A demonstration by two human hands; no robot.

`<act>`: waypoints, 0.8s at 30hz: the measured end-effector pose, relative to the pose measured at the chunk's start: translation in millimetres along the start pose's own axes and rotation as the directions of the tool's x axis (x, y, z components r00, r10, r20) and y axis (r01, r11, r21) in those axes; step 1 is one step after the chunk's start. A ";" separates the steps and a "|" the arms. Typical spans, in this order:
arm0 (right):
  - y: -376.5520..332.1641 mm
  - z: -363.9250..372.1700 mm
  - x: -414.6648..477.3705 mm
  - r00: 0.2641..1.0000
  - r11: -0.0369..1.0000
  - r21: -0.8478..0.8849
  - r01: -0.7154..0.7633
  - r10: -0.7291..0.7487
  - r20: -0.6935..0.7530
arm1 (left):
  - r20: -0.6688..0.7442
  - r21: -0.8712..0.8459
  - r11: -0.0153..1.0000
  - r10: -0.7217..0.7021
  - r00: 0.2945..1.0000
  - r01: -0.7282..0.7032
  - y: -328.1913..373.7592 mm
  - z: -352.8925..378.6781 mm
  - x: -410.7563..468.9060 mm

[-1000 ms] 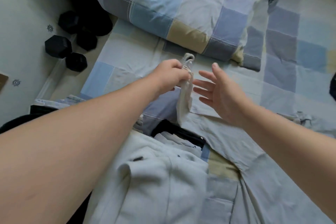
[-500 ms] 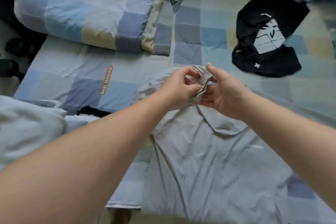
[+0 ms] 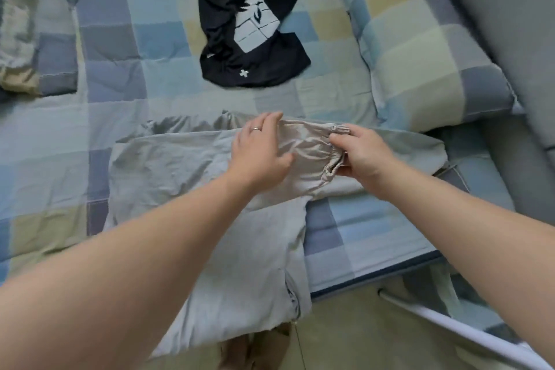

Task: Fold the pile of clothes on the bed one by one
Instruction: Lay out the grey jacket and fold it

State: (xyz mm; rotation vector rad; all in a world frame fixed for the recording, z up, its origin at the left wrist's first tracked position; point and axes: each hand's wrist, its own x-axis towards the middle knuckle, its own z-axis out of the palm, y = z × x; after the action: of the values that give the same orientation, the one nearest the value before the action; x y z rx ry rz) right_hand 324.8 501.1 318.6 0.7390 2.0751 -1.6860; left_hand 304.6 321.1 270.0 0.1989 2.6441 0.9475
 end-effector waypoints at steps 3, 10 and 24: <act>10.5 -54.0 5.2 0.998 0.997 -0.041 0.061 -0.063 -0.031 | 0.228 0.085 0.995 0.029 0.973 -0.049 37.0 24.0 34.8; 67.2 -184.3 54.1 0.947 0.999 -0.029 0.032 -0.039 -0.318 | 0.412 0.171 0.980 0.026 0.911 -0.106 108.8 97.8 116.7; 215.6 -383.2 221.8 0.760 0.965 0.201 -0.170 0.258 -0.596 | 0.193 0.260 0.943 0.162 0.968 -0.209 185.8 306.8 253.6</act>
State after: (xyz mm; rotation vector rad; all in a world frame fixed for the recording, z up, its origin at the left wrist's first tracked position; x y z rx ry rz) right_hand 295.3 943.6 104.6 1.7068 2.1541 -1.5970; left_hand 177.2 706.0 101.0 0.5795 2.6221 0.5750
